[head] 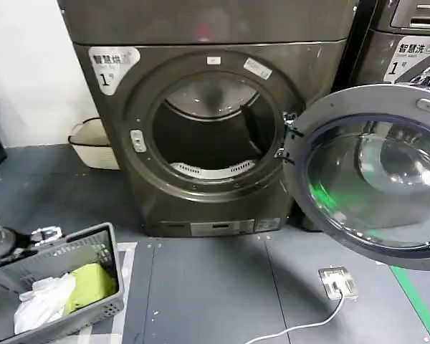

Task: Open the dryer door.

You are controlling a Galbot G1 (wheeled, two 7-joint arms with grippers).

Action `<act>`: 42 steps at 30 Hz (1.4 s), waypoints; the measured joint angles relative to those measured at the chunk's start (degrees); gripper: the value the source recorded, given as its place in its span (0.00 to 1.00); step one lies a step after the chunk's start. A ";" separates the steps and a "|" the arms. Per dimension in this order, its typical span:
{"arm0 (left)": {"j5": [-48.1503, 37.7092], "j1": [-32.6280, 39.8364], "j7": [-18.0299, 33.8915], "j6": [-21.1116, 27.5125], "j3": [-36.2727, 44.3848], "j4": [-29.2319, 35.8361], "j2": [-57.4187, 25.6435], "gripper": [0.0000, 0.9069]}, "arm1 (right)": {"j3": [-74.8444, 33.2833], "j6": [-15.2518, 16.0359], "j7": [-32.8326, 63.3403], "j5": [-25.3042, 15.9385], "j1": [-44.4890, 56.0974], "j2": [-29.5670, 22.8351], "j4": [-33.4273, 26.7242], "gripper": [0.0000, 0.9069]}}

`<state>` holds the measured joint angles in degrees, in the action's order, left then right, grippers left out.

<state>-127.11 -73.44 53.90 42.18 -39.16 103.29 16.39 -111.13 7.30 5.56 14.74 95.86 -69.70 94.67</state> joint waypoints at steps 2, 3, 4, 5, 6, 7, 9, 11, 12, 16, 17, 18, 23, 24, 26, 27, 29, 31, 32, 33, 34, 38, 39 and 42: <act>-6.61 -0.24 1.90 0.00 0.44 -2.07 -1.67 1.00 | 0.57 -0.16 0.00 -0.03 -0.40 0.07 -0.30 1.00; -9.87 -0.32 2.83 -0.01 0.60 -3.05 -2.35 1.00 | 0.84 -0.25 0.00 -0.07 -0.59 0.12 -0.45 1.00; -12.76 -0.30 3.69 -0.01 0.64 -4.03 -3.06 1.00 | 1.11 -0.34 0.01 -0.09 -0.76 0.19 -0.62 1.00; -15.86 -0.19 4.72 -0.01 0.65 -5.08 -3.80 1.00 | 1.28 -0.39 0.02 -0.09 -1.01 0.25 -0.76 1.00; -18.73 -0.07 5.66 -0.01 0.65 -5.90 -4.43 1.00 | 1.42 -0.46 0.02 -0.09 -1.18 0.30 -0.83 1.00; -21.32 -0.01 6.31 -0.03 0.65 -6.55 -4.94 1.00 | 1.55 -0.52 0.04 -0.09 -1.32 0.39 -0.93 1.00; -25.86 0.18 7.59 -0.04 0.66 -7.36 -5.53 1.00 | 1.63 -0.90 0.24 -0.08 -1.63 0.64 -1.12 1.00; -29.02 0.40 8.55 -0.04 0.65 -7.67 -5.77 1.00 | 1.63 -1.16 0.42 -0.25 -1.74 0.75 -1.27 1.00; -30.20 0.50 8.79 -0.04 0.59 -7.73 -5.80 1.00 | 1.62 -1.17 0.50 -0.46 -1.76 0.75 -1.36 1.00; -32.32 0.76 9.28 -0.04 0.39 -8.00 -5.99 1.00 | 1.56 -1.58 0.57 -0.25 -1.67 0.75 -1.72 1.00; -32.67 0.85 9.32 -0.05 0.38 -8.11 -6.08 1.00 | 1.53 -1.66 0.59 -0.23 -1.63 0.78 -1.84 1.00; -32.91 0.93 9.36 -0.05 0.37 -8.15 -6.12 1.00 | 1.51 -1.68 0.60 -0.20 -1.56 0.83 -1.92 1.00; -33.20 0.97 9.47 -0.04 0.37 -8.54 -6.18 1.00 | 1.03 -1.73 0.55 -0.12 -1.31 0.98 -2.03 1.00; -33.23 0.98 9.48 -0.04 0.36 -8.65 -6.15 1.00 | 0.98 -1.73 0.55 -0.11 -1.31 0.98 -2.03 1.00; -33.18 0.96 9.49 -0.04 0.36 -8.67 -6.08 1.00 | 0.95 -1.74 0.53 -0.08 -1.31 0.98 -1.97 1.00; -33.20 0.95 9.50 -0.04 0.36 -8.71 -6.08 1.00 | 0.92 -1.74 0.53 -0.07 -1.32 0.98 -1.94 1.00; -33.24 0.95 9.50 -0.04 0.35 -8.85 -6.09 1.00 | 0.89 -1.78 0.53 -0.07 -1.32 0.98 -1.93 1.00; -33.22 0.96 9.50 -0.03 0.34 -9.05 -6.12 1.00 | 0.85 -1.87 0.52 -0.07 -1.31 0.91 -1.93 1.00; -33.23 0.96 9.50 -0.04 0.33 -9.10 -6.12 1.00 | 0.82 -1.93 0.52 -0.07 -1.30 0.87 -1.93 1.00; -33.22 0.96 9.51 -0.03 0.33 -9.10 -6.12 1.00 | 0.79 -1.95 0.51 -0.07 -1.29 0.85 -1.93 1.00; -33.18 0.92 9.50 -0.03 0.33 -9.09 -6.12 1.00 | 0.74 -1.97 0.51 -0.07 -1.29 0.83 -1.93 1.00; -33.05 0.74 9.55 -0.02 0.36 -9.13 -6.08 1.00 | 0.72 -2.28 0.48 -0.07 -1.38 0.83 -2.11 1.00; -33.06 0.74 9.57 -0.02 0.38 -9.20 -6.07 1.00 | 0.70 -2.56 0.45 -0.13 -1.44 0.83 -2.18 1.00; -33.72 0.70 10.06 0.00 0.41 -9.34 -6.11 1.00 | 0.68 -2.71 0.44 -0.28 -1.59 0.83 -2.18 1.00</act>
<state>-160.84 -72.74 63.95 42.18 -38.75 93.95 10.28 -110.45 4.59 5.99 14.47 94.27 -68.87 92.48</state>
